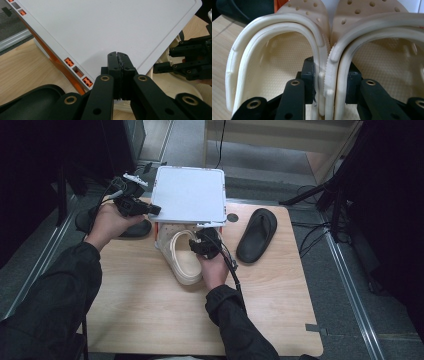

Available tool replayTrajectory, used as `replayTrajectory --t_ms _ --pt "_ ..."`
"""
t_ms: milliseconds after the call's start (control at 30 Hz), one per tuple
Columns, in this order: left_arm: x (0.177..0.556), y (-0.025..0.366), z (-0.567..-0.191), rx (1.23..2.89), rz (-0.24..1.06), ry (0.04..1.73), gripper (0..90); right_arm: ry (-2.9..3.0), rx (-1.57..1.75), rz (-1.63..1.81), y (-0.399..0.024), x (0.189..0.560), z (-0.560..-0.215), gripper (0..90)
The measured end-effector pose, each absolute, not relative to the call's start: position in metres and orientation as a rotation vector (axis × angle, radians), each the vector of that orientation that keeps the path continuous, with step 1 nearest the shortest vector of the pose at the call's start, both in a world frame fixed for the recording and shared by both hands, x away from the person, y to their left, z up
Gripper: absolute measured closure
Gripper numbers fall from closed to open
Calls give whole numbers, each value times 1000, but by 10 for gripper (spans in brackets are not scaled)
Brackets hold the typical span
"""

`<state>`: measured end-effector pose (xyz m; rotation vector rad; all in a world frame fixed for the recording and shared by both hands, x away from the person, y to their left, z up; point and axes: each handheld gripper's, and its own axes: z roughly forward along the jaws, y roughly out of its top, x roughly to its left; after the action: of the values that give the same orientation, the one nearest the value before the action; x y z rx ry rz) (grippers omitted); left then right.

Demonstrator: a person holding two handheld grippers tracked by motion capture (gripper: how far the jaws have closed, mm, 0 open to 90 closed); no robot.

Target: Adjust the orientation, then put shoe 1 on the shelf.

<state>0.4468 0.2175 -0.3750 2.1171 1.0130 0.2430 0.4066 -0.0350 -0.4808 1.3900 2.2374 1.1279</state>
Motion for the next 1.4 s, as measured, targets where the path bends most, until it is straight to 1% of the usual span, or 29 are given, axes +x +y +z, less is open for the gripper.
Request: replayTrajectory --t_ms 333,700,967,1100,1167,1333,1400 --pt "447 218 -375 2116 240 1012 900 2185 1406 1103 -25 416 -480 691" --pt "447 218 -375 2118 244 1012 900 2149 1441 1147 -27 421 -486 671" --pt "447 218 -375 2117 240 1010 900 2168 1437 1146 -27 419 -485 637" --pt "447 219 -375 2118 236 1010 900 2171 1439 1156 -27 418 -484 597" --pt "447 219 -375 2117 236 1010 900 2169 1439 1174 -29 417 -482 575" --pt "447 218 -375 2118 240 1012 900 2185 1418 1173 -33 412 -475 566" --pt "447 218 -375 2118 240 1014 900 2201 1416 1176 -35 409 -473 549"
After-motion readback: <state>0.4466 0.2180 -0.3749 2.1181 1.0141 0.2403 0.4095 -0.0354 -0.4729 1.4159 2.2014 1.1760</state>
